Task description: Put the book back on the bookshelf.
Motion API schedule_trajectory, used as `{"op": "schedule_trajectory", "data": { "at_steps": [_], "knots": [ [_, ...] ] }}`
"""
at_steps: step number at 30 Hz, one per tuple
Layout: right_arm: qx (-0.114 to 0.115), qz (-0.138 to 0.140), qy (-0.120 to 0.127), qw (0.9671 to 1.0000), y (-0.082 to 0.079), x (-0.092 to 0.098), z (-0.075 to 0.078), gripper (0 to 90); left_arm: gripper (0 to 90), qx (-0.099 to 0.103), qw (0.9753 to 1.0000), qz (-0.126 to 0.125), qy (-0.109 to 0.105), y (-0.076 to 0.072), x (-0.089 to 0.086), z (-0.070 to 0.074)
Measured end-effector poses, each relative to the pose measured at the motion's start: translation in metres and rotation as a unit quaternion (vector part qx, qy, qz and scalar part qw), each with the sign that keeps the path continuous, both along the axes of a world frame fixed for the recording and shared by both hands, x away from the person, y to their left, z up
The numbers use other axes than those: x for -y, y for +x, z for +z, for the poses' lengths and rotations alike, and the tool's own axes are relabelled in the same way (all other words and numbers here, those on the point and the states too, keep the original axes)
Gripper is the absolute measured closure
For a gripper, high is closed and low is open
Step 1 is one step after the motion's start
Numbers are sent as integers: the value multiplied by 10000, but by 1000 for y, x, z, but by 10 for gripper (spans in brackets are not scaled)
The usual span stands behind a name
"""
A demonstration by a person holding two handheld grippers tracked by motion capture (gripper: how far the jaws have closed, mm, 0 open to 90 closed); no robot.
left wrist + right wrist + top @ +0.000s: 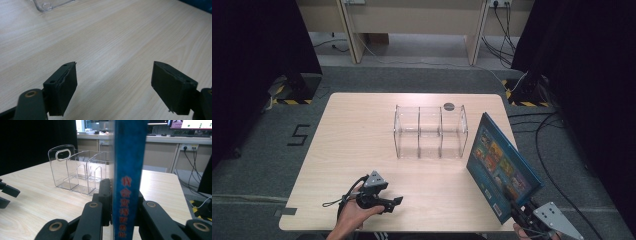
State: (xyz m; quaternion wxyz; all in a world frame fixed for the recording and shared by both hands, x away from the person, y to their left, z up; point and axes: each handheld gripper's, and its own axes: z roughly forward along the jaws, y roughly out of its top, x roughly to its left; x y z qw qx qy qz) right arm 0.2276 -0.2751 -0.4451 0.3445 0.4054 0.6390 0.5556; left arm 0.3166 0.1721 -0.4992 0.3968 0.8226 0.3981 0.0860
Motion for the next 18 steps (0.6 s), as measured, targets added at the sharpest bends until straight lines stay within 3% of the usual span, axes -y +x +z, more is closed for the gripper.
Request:
{"op": "schedule_trajectory", "data": {
  "at_steps": [6, 11, 14, 15, 18],
  "knots": [
    [-73, 9, -2, 10000, 2, 1, -4, 780, 204, 11, 9993, -137, 336, 0, 3, -4],
    [-137, 35, 16, 9999, 5, 0, -7, 777, 204, -17, 9986, -232, 477, 0, 5, -7],
    [-143, 17, -1, 9999, 6, 1, -8, 768, 194, 36, 9969, -306, 728, -1, 7, -9],
    [-143, 12, 11, 9999, 7, 1, -9, 767, 193, 84, 9951, -368, 918, -1, 8, -11],
    [-155, 8, 23, 9999, 8, 1, -10, 768, 169, 143, 9940, -409, 1000, -1, 8, -13]
  ]
}}
